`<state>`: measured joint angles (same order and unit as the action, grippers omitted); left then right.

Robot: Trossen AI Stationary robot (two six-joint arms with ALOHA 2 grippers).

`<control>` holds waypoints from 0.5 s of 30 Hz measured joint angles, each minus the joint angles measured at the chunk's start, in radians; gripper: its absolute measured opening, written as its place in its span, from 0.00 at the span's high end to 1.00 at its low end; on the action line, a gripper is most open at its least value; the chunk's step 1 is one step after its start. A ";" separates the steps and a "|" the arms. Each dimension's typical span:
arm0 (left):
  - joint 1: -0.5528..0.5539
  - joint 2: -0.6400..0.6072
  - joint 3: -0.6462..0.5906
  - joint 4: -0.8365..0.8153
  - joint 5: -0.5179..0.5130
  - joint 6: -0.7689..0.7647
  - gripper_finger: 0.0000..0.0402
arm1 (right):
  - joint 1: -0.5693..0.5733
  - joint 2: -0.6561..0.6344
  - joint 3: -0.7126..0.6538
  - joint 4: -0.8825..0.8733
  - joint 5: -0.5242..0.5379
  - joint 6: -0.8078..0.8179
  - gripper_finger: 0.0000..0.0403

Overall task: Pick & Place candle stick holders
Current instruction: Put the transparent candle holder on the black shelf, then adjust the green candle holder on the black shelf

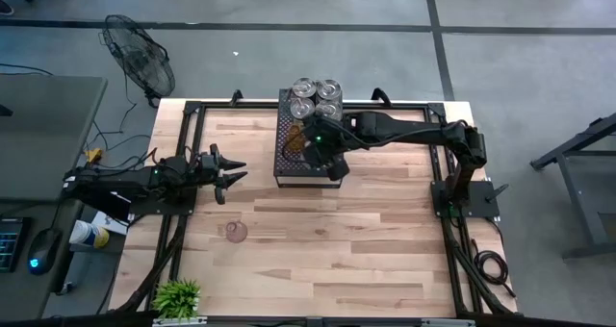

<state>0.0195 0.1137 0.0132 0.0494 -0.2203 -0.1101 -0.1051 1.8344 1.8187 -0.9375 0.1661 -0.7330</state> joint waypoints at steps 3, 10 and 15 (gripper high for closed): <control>0.000 0.000 0.000 0.000 0.000 0.000 0.68 | 0.000 0.000 0.000 0.019 0.001 0.000 0.78; 0.000 0.000 0.000 0.000 0.000 0.000 0.68 | 0.000 -0.002 0.000 0.022 0.071 0.000 0.73; 0.000 0.000 0.000 0.000 0.000 0.000 0.68 | 0.001 -0.002 0.000 0.027 0.068 0.003 0.68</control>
<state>0.0193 0.1136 0.0132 0.0494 -0.2205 -0.1101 -0.1043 1.8324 1.8187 -0.9104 0.2340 -0.7296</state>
